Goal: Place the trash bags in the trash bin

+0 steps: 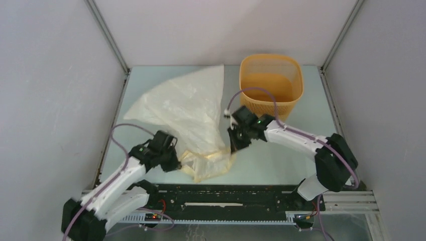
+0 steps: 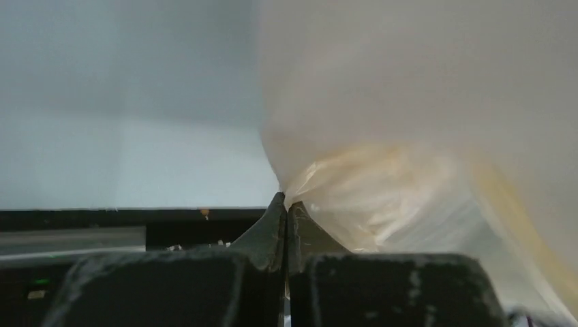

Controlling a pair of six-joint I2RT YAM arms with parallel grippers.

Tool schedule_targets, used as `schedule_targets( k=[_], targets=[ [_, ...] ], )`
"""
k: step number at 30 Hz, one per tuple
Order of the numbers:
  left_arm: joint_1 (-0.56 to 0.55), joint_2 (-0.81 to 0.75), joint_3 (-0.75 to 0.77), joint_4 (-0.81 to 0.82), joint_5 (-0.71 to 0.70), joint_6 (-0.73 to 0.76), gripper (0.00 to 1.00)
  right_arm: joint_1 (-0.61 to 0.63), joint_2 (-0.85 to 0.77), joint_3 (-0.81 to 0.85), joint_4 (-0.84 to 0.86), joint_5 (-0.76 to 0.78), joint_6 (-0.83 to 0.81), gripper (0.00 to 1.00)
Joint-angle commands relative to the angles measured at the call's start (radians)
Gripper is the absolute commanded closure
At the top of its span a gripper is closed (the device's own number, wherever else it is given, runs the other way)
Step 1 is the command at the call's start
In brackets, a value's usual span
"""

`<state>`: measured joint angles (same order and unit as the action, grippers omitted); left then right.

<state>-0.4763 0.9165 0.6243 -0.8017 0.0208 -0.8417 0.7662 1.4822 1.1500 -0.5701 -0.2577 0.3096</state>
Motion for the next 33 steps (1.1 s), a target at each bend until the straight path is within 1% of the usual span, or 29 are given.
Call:
schedule_targets(
  k=[1,3,4,5,7,10,12,13,14,15,16,17,18,19,20,21,23,24,25,27,28,30,31,33],
  targets=[
    [-0.019,-0.316,-0.008,0.097,0.101,-0.091,1.00,0.081,-0.098,-0.057,-0.060,-0.087,0.066,1.00],
    [-0.012,-0.292,0.079,0.112,0.136,-0.056,1.00,0.060,-0.116,-0.014,-0.043,-0.116,0.074,1.00],
    [-0.004,-0.251,0.161,0.103,0.153,-0.029,1.00,0.040,-0.118,0.026,-0.048,-0.128,0.075,1.00],
    [0.001,-0.198,0.259,0.081,0.166,0.006,1.00,0.019,-0.113,0.086,-0.066,-0.138,0.074,1.00],
    [0.011,-0.081,0.516,0.006,0.166,0.090,1.00,-0.022,-0.084,0.283,-0.143,-0.148,0.056,1.00],
    [0.011,0.074,0.965,-0.138,0.074,0.187,1.00,-0.042,-0.004,0.647,-0.301,-0.125,0.007,1.00],
    [0.011,0.143,1.228,-0.196,-0.022,0.232,1.00,-0.034,0.040,0.883,-0.388,-0.097,-0.024,1.00],
    [0.011,0.157,1.312,-0.209,-0.080,0.242,1.00,-0.028,0.053,0.981,-0.415,-0.086,-0.034,1.00],
    [0.012,0.151,1.358,-0.208,-0.150,0.241,1.00,-0.022,0.054,1.042,-0.425,-0.075,-0.043,1.00],
    [0.012,0.122,1.346,-0.192,-0.219,0.230,1.00,-0.016,0.042,1.060,-0.407,-0.062,-0.046,1.00],
    [0.011,0.075,1.283,-0.154,-0.290,0.216,1.00,-0.012,0.014,1.027,-0.365,-0.052,-0.047,1.00],
    [0.011,0.011,1.176,-0.116,-0.349,0.200,1.00,-0.009,-0.027,0.953,-0.308,-0.044,-0.049,1.00],
    [0.011,-0.051,1.062,-0.086,-0.400,0.173,1.00,-0.008,-0.072,0.836,-0.238,-0.034,-0.037,1.00],
    [0.011,-0.134,0.890,-0.082,-0.442,0.132,1.00,-0.013,-0.115,0.717,-0.179,-0.033,-0.017,1.00],
    [0.015,-0.184,0.767,-0.095,-0.458,0.079,1.00,-0.020,-0.149,0.598,-0.119,-0.046,0.014,1.00],
    [0.020,-0.221,0.665,-0.117,-0.439,0.033,1.00,-0.028,-0.174,0.485,-0.082,-0.075,0.044,1.00],
    [0.022,-0.292,0.448,-0.132,-0.327,-0.017,1.00,-0.034,-0.189,0.319,-0.064,-0.136,0.098,1.00],
    [0.022,-0.325,0.363,-0.138,-0.247,-0.040,1.00,-0.033,-0.186,0.260,-0.076,-0.155,0.114,1.00],
    [0.022,-0.362,0.293,-0.146,-0.202,-0.060,1.00,-0.029,-0.180,0.220,-0.103,-0.161,0.122,1.00],
    [0.022,-0.449,0.227,-0.148,-0.168,-0.086,1.00,-0.027,-0.173,0.195,-0.145,-0.157,0.115,1.00],
    [0.022,-0.489,0.230,-0.141,-0.168,-0.082,1.00,-0.029,-0.178,0.210,-0.150,-0.155,0.099,1.00],
    [0.022,-0.535,0.280,-0.079,-0.157,-0.024,1.00,-0.040,-0.192,0.273,-0.150,-0.139,0.063,1.00],
    [0.022,-0.534,0.317,-0.038,-0.141,0.034,1.00,-0.043,-0.188,0.323,-0.145,-0.138,0.044,1.00],
    [0.022,-0.483,0.415,0.032,-0.066,0.125,0.99,-0.047,-0.158,0.427,-0.131,-0.168,-0.004,1.00]
  ],
)
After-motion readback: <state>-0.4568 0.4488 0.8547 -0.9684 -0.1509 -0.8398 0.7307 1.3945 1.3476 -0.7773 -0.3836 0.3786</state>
